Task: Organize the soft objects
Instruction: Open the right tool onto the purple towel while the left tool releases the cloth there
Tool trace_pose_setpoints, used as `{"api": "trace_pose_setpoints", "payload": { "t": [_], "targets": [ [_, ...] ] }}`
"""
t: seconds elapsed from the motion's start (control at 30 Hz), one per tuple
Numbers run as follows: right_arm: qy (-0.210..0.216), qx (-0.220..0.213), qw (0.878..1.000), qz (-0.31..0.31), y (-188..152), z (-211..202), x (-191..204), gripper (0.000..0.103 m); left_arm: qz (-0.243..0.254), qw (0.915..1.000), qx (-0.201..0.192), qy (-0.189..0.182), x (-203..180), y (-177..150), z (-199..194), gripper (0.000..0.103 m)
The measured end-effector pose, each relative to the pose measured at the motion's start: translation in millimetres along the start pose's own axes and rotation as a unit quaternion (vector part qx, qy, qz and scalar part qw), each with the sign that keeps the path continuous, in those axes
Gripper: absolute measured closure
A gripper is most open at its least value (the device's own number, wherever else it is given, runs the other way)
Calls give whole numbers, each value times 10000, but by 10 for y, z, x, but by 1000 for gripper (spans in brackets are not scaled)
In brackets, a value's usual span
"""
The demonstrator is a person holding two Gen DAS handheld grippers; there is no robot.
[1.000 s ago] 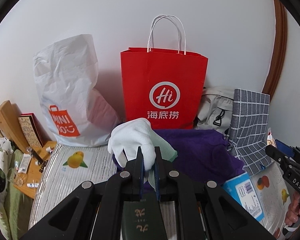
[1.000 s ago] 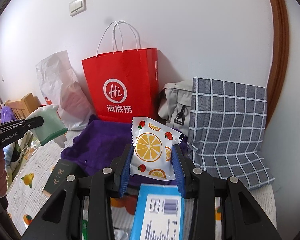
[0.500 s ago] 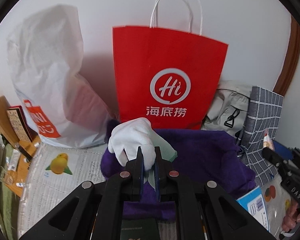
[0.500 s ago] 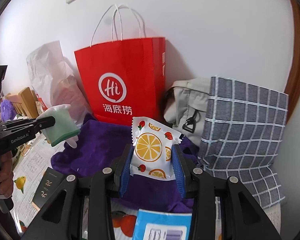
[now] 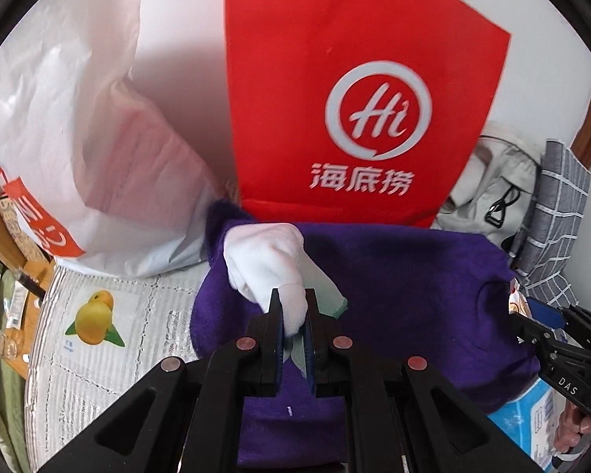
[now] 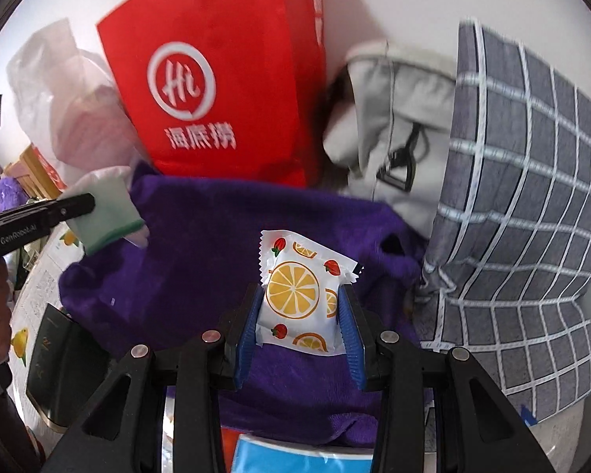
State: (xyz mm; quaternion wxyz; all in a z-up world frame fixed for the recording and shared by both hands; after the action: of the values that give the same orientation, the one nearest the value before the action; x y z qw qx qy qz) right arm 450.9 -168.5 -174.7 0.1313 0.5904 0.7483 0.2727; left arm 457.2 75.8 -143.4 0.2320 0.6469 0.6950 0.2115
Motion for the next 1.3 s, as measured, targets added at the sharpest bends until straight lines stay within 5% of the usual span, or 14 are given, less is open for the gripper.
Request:
{"api": "trace_pose_setpoints", "payload": {
  "t": [0.57, 0.83, 1.03, 1.3],
  "targets": [
    [134, 499, 9983, 264, -92, 382, -64, 63, 55, 9992, 394, -96, -54, -64, 303, 94],
    [216, 335, 9990, 208, -52, 292, -85, 38, 191, 9989, 402, -175, -118, -50, 245, 93],
    [130, 56, 9996, 249, -10, 82, -90, 35, 85, 9994, 232, -252, -96, 1, 83, 53],
    [236, -531, 9978, 315, -81, -491, 26, 35, -15, 9995, 58, -315, -73, 18, -161, 53]
  ]
}}
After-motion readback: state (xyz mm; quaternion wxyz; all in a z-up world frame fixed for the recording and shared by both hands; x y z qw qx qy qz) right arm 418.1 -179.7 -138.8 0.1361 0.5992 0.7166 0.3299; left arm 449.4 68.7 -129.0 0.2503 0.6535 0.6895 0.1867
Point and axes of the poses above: each gripper's, at about its wrist camera, not at the fingertips, and z roughly the way its jaws point, x to its left, y to its top, the point moved 2 cm from there along z, roughly the way its jaws point, and after that the axes turned 1 degree about z, right-handed, at the moved point
